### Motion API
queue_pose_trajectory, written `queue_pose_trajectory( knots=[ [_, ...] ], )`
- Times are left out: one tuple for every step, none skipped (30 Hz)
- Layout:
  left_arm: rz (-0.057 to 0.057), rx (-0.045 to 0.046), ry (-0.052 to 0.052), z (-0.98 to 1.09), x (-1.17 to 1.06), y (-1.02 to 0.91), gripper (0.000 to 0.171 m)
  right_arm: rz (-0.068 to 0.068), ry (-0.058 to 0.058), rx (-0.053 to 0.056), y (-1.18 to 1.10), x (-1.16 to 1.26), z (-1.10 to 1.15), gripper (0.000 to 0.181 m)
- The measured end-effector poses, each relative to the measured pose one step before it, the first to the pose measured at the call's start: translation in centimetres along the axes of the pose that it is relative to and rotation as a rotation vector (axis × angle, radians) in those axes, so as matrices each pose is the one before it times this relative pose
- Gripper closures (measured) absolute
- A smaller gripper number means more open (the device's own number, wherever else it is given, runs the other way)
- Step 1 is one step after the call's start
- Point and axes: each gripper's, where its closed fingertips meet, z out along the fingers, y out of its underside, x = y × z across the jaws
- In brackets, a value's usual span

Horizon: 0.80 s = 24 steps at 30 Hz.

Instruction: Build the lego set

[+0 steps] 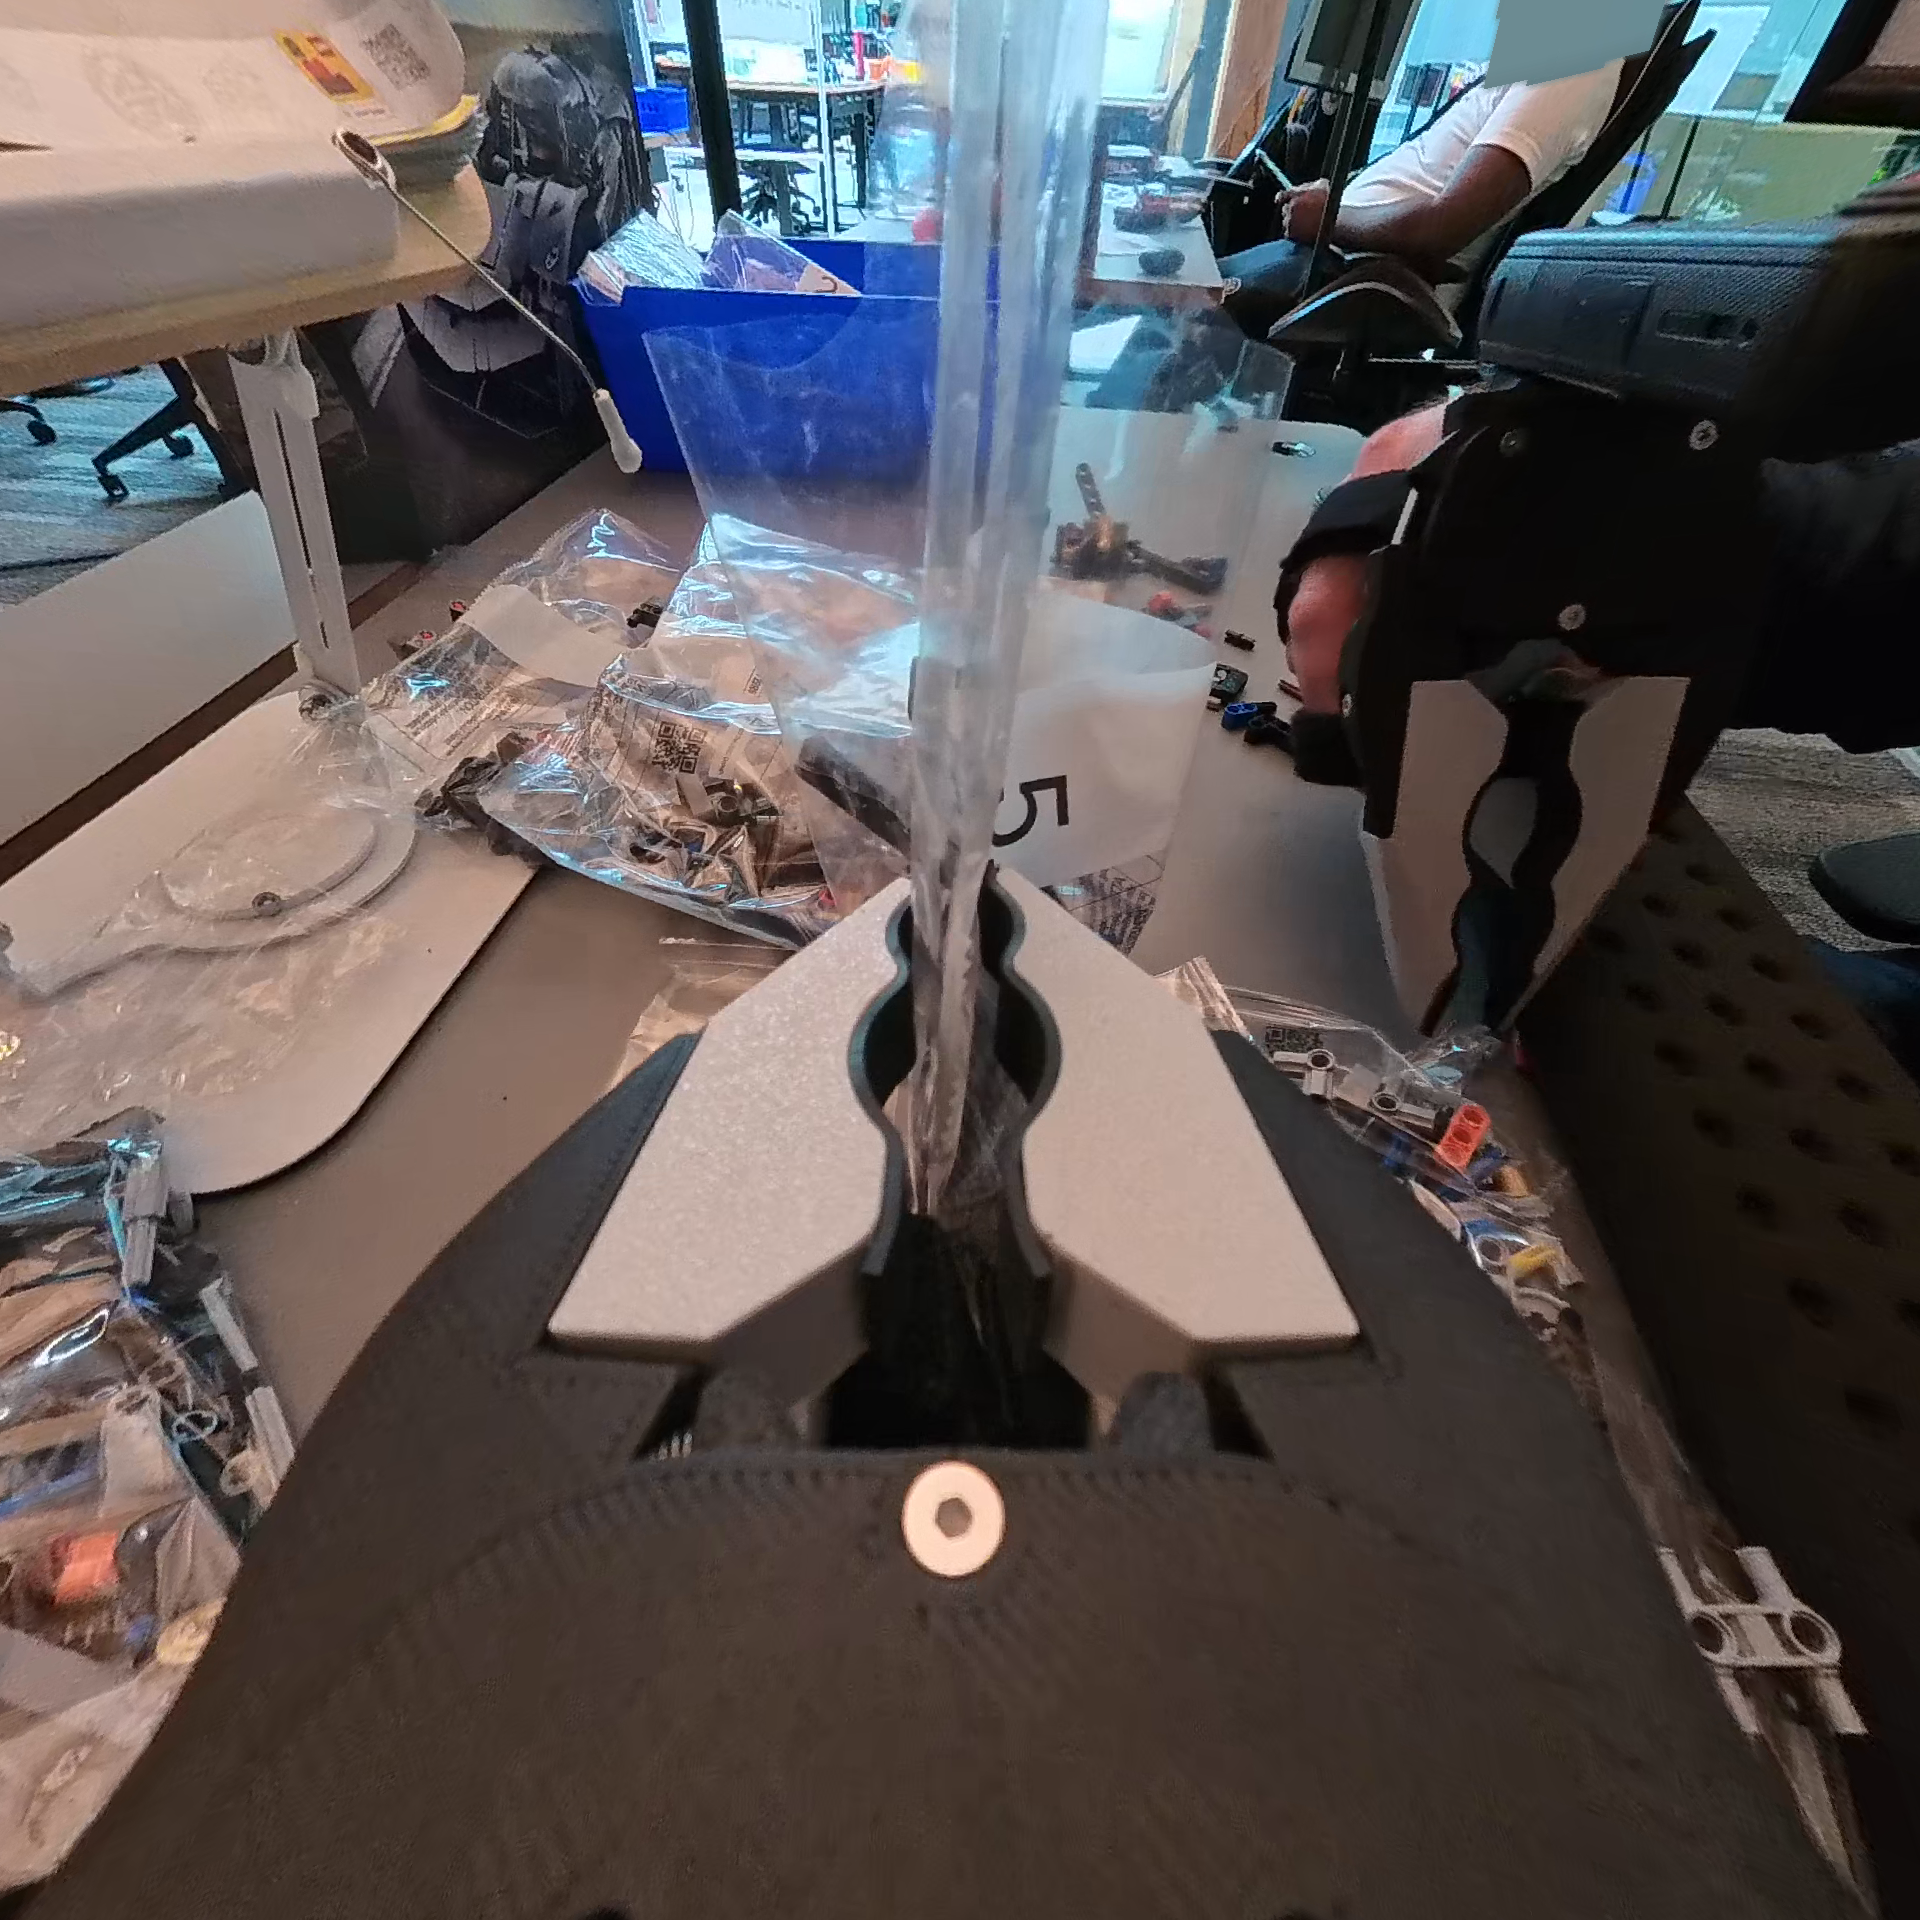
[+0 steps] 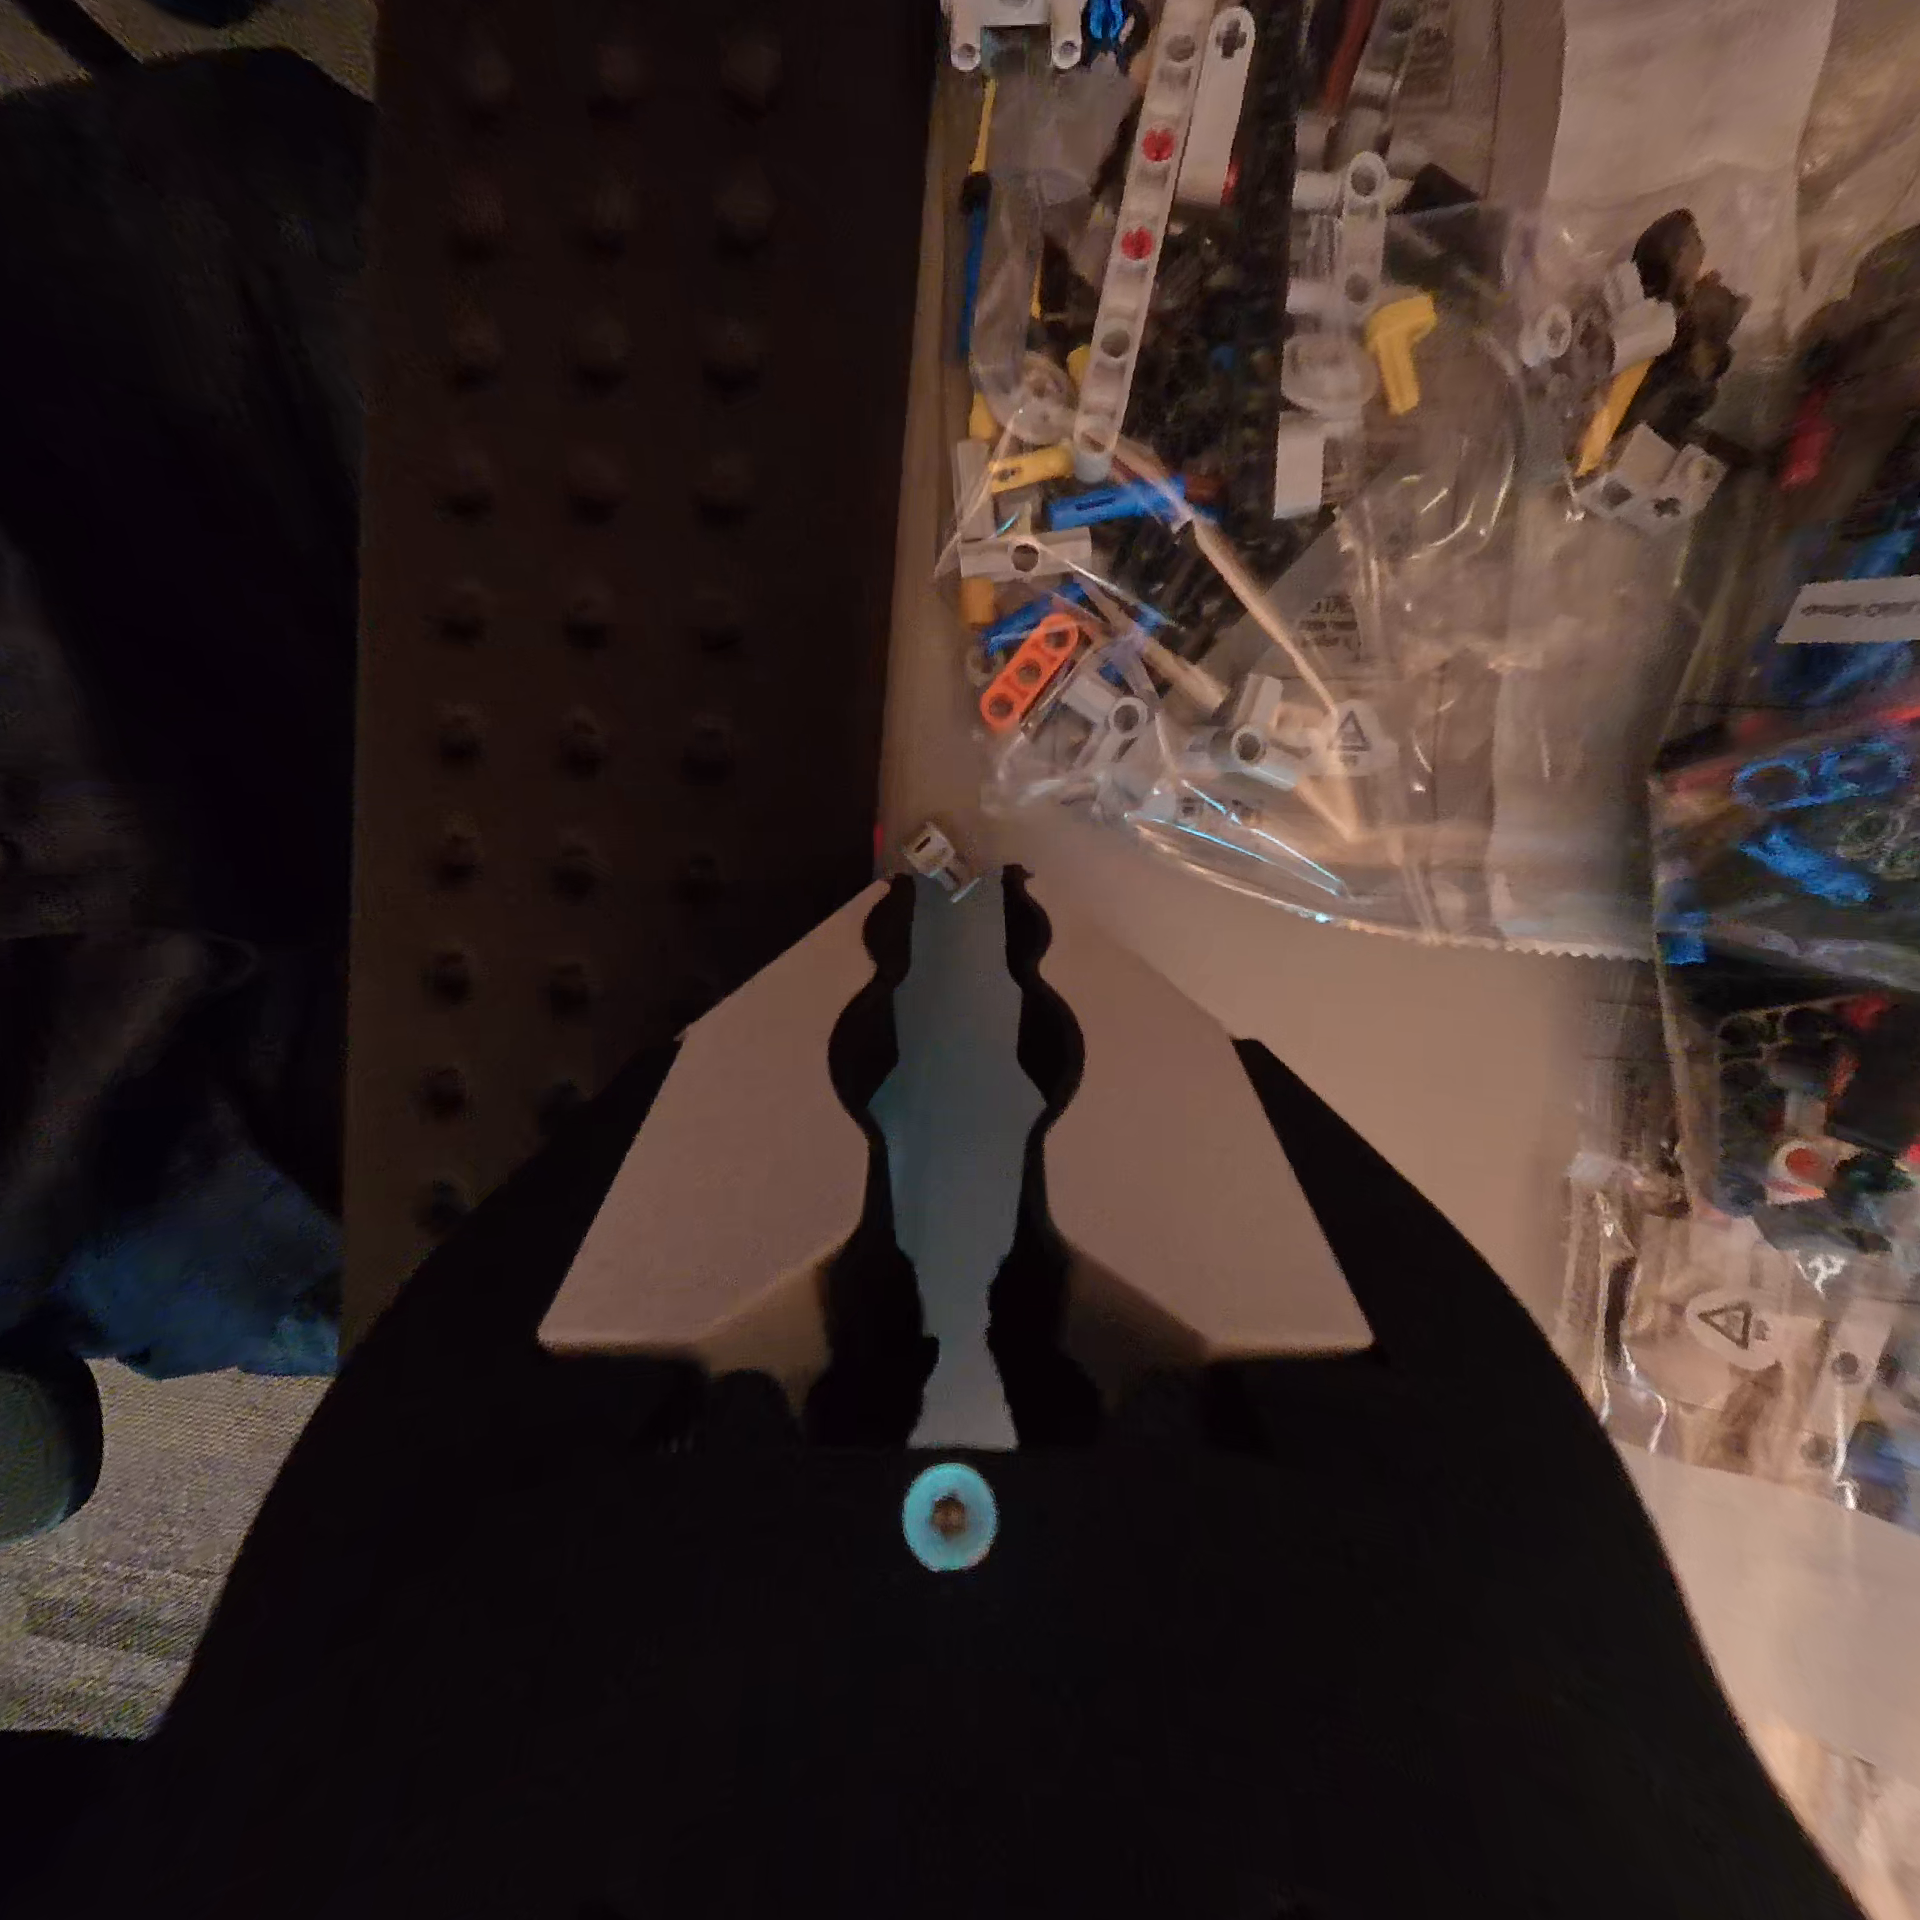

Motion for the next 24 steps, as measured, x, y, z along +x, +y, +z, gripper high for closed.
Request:
queue_pose_trajectory(
  knots=[
    [0.0003,0.00084,0.0003,-0.007,0.012,-0.019,0.164,-0.0031,-0.0003,0.0060,-0.098,0.006,0.039,0.165],
    [0.0004,-0.00024,0.0003,0.008,0.011,0.001,0.164,-0.0015,-0.0016,0.0007,-0.084,0.001,0.117,0.166],
    [0.0004,-0.00017,0.0002,0.008,0.010,0.000,0.164,-0.0046,0.0003,-0.0068,0.012,0.017,0.166,0.167],
    [0.0001,0.00010,0.0003,0.008,0.004,-0.014,0.164,-0.0072,0.0027,-0.0070,0.027,0.039,0.147,0.168],
    [0.0000,0.00002,0.0001,-0.010,0.001,0.002,0.164,-0.0035,-0.0022,0.0005,-0.068,-0.031,0.099,0.170],
    [0.0001,-0.00011,-0.0001,-0.010,-0.002,0.004,0.164,-0.0007,0.0016,-0.0025,0.027,0.019,0.011,0.173],
    [0.0007,0.00030,-0.0005,-0.010,-0.002,-0.011,0.164,-0.0016,0.0019,-0.0017,0.058,0.035,-0.054,0.177],
    [0.0001,0.00055,0.0000,-0.008,0.000,-0.015,0.164,0.0024,-0.0037,-0.0032,0.081,-0.029,-0.058,0.177],
    [0.0002,-0.00007,0.0005,0.007,0.005,-0.011,0.164,0.0036,0.0033,-0.0011,0.081,0.076,-0.096,0.177],
    [0.0006,-0.00031,-0.0002,-0.005,0.004,-0.005,0.164,0.0034,0.0071,-0.0009,0.130,0.120,-0.146,0.177],
    [0.0000,0.00015,0.0001,0.001,0.001,-0.002,0.164,0.0030,0.0041,0.0070,0.027,0.077,-0.197,0.177],
    [0.0001,0.00019,0.0002,-0.002,0.012,-0.012,0.164,0.0051,0.0002,0.0147,-0.101,0.031,-0.275,0.177],
    [0.0002,-0.00008,0.0000,-0.001,-0.002,0.001,0.164,0.0050,-0.0032,0.0228,-0.246,-0.012,-0.324,0.177],
    [-0.0002,0.00037,0.0001,0.003,0.003,-0.005,0.164,0.0029,-0.0116,0.0258,-0.342,-0.168,-0.300,0.177],
    [0.0002,0.00021,-0.0003,-0.008,0.004,0.000,0.164,-0.0003,-0.0066,0.0166,-0.257,-0.127,-0.251,0.177],
    [0.0002,0.00031,-0.0004,-0.008,0.003,-0.002,0.164,-0.0045,0.0106,-0.0005,-0.016,0.124,-0.214,0.177],
    [-0.0006,0.00069,-0.0003,-0.005,-0.010,-0.007,0.164,-0.0039,0.0189,-0.0069,0.103,0.271,-0.236,0.177],
    [-0.0005,0.00042,-0.0005,-0.007,-0.003,-0.003,0.164,0.0021,0.0094,-0.0020,0.059,0.197,-0.271,0.177],
    [0.0002,0.00028,0.0001,-0.008,-0.001,-0.001,0.164,0.0039,0.0088,0.0015,0.054,0.238,-0.375,0.177],
    [0.0001,0.00033,0.0000,-0.010,-0.001,-0.012,0.164,0.0008,0.0197,-0.0006,0.140,0.425,-0.574,0.177],
    [-0.0001,0.00046,0.0001,-0.016,0.001,-0.001,0.164,0.0026,0.0242,0.0081,0.023,0.596,-0.820,0.177],
    [0.0001,0.00043,0.0000,0.010,0.000,-0.018,0.164,0.0102,0.0217,0.0265,-0.336,0.684,-1.039,0.177],
    [0.0004,-0.00049,0.0011,0.016,0.024,0.002,0.164,0.0153,0.0231,0.0377,-0.608,0.821,-1.184,0.177],
    [0.0009,0.00018,0.0010,0.018,0.018,-0.017,0.164,0.0160,0.0361,0.0382,-0.759,1.079,-1.230,0.177]
  ],
)
